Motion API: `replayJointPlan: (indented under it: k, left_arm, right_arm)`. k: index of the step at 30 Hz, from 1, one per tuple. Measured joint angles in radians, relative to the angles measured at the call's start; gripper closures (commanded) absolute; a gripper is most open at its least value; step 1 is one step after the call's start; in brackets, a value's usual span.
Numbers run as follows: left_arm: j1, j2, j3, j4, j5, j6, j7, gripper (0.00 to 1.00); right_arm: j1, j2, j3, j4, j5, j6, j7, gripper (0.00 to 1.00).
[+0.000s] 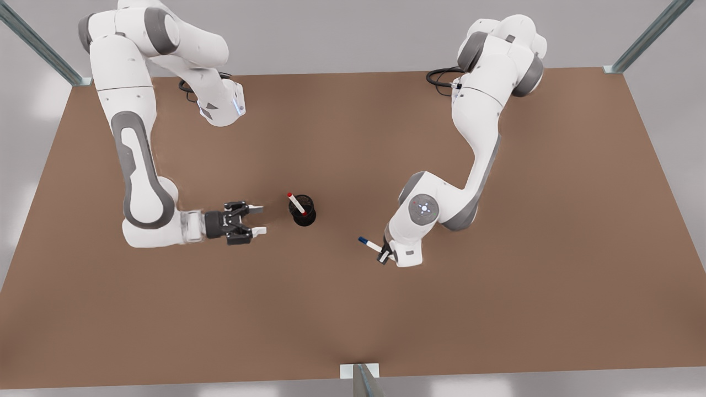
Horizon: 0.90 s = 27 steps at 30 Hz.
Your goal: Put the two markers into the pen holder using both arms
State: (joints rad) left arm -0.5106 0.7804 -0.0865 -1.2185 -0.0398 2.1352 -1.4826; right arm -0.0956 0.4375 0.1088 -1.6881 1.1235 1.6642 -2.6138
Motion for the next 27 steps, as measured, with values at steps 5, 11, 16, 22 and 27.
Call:
replayJointPlan:
  k: [5, 11, 16, 22, 27]
  left_arm:
    - [-0.273, 0.009, 0.238, 0.066, 0.0, -0.002, -0.084, 0.72]
    - [-0.581, 0.045, 0.532, 0.073, 0.051, -0.045, -0.2, 0.72]
    - [-0.779, 0.065, 0.681, 0.083, 0.097, -0.095, -0.295, 0.72]
    - [-0.917, 0.166, 0.801, 0.168, 0.152, -0.111, -0.394, 0.72]
    - [-0.973, 0.237, 0.826, 0.171, 0.234, -0.083, -0.468, 0.72]
  right_arm:
    - [-0.075, 0.035, -0.109, 0.44, -0.698, -0.208, 0.553, 0.0]
    - [0.079, -0.221, -0.117, 0.433, -0.998, -0.457, 1.227, 0.0]
    - [0.081, -0.301, -0.113, 0.295, -1.063, -0.473, 1.642, 0.0]
    - [0.081, -0.304, -0.112, 0.263, -1.078, -0.464, 2.009, 0.0]
    - [0.084, -0.292, -0.112, 0.258, -1.073, -0.461, 2.234, 0.0]
